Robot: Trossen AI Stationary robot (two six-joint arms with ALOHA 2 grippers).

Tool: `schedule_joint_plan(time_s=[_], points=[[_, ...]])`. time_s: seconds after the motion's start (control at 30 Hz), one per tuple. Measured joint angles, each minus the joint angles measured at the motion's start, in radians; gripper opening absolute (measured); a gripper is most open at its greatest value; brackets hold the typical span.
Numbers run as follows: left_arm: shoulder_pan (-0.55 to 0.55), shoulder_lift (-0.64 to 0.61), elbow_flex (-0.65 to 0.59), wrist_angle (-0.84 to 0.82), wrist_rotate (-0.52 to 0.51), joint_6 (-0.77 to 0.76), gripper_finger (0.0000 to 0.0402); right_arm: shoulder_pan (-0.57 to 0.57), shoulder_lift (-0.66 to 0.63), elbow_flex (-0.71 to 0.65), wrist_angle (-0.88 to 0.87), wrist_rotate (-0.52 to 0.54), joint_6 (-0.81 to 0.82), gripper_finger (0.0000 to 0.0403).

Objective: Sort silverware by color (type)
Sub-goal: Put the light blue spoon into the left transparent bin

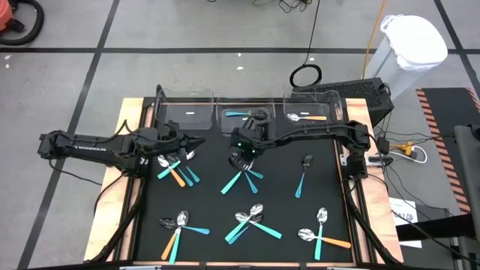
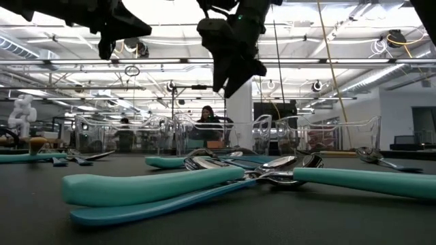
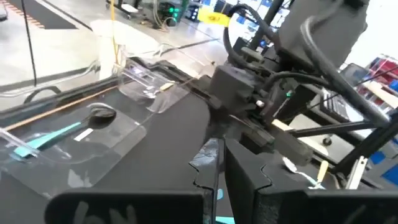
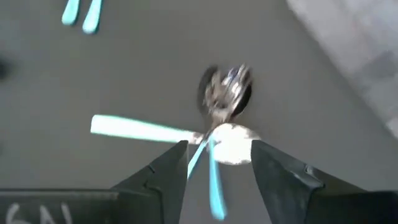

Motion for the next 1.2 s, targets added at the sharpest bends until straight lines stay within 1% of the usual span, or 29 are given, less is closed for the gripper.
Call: schedule_joint_plan(time_s=[0.07, 0.17, 0.3, 0.43, 0.5, 0.6, 0.63, 0.7, 0.83, 0.9, 0.97, 1.1, 1.2], points=[[0.0, 0.001, 0.0, -0.056, 0.021, -0.019, 0.0027, 0.026, 0.0, -0.007, -0.022, -0.042, 0.034, 0.017], [-0.008, 0.001, 0.0, -0.139, 0.057, -0.021, 0.0027, 0.077, 0.0, -0.018, -0.029, -0.056, 0.054, 0.017], [-0.026, 0.001, 0.0, -0.215, 0.059, -0.021, 0.0027, 0.152, 0.0, -0.031, -0.031, -0.061, 0.066, 0.017], [-0.037, 0.001, 0.0, -0.249, 0.058, -0.018, 0.0027, 0.229, 0.0, -0.033, -0.055, -0.066, 0.197, 0.017], [-0.04, 0.001, 0.0, -0.27, 0.053, 0.022, 0.0027, 0.269, 0.001, -0.033, -0.078, -0.067, 0.262, 0.017], [-0.046, 0.001, 0.0, -0.324, 0.042, 0.073, 0.0027, 0.319, 0.013, -0.033, -0.046, -0.066, 0.285, 0.016], [-0.046, 0.001, 0.0, -0.336, 0.034, 0.076, 0.0027, 0.332, 0.02, -0.033, -0.024, -0.062, 0.254, 0.0156], [-0.046, 0.001, 0.0, -0.36, 0.025, 0.069, 0.0027, 0.356, 0.041, -0.033, 0.041, -0.032, 0.144, 0.0144], [-0.047, 0.001, 0.0, -0.399, 0.018, 0.056, 0.0027, 0.381, 0.086, -0.034, 0.131, 0.074, -0.117, 0.0126], [-0.055, 0.001, 0.0, -0.417, 0.019, 0.023, 0.0027, 0.365, 0.105, -0.034, 0.172, 0.142, -0.204, 0.0122], [-0.068, 0.001, 0.0, -0.42, 0.021, -0.009, 0.0027, 0.329, 0.12, -0.034, 0.191, 0.175, -0.276, 0.0121], [-0.095, 0.001, 0.0, -0.42, 0.017, -0.07, 0.0027, 0.241, 0.142, -0.034, 0.194, 0.171, -0.433, 0.0125], [-0.114, 0.001, -0.001, -0.419, 0.017, -0.073, 0.0027, 0.185, 0.162, -0.033, 0.208, 0.135, -0.626, 0.0136]])
